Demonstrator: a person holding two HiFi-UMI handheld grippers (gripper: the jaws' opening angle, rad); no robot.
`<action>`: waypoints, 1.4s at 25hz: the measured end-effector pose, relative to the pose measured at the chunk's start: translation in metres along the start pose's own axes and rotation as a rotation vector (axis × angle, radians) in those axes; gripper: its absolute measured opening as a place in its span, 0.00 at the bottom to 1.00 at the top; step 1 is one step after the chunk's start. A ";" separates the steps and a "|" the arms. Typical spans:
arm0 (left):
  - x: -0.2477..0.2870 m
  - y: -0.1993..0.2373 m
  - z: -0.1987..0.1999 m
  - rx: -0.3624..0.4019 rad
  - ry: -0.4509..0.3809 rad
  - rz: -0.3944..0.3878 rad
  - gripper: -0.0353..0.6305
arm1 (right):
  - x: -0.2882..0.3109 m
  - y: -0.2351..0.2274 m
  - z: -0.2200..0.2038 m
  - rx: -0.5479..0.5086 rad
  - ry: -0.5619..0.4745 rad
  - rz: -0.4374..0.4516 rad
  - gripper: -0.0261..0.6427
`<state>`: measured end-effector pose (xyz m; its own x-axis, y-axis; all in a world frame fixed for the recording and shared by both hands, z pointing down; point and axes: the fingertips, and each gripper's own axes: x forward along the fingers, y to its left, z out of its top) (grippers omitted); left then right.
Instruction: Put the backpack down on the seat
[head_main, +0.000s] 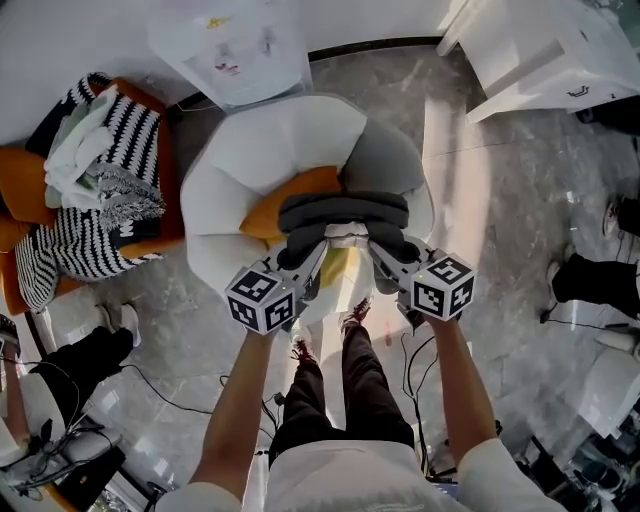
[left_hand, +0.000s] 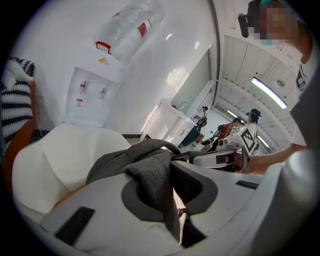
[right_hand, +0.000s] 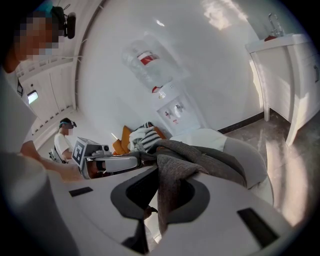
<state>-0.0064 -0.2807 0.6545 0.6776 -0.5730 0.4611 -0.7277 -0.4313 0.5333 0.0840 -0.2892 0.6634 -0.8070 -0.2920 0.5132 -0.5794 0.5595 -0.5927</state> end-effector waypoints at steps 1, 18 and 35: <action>0.003 0.002 -0.002 -0.004 0.005 0.000 0.14 | 0.001 -0.004 -0.001 0.002 0.000 -0.001 0.09; 0.042 0.030 -0.007 0.008 0.021 0.058 0.14 | 0.027 -0.042 0.006 -0.025 -0.007 0.029 0.09; 0.082 0.079 0.002 -0.025 -0.027 0.118 0.14 | 0.073 -0.080 0.017 -0.064 0.034 0.029 0.09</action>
<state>-0.0084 -0.3638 0.7330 0.5843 -0.6375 0.5021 -0.7988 -0.3424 0.4947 0.0698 -0.3689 0.7376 -0.8182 -0.2489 0.5182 -0.5467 0.6160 -0.5672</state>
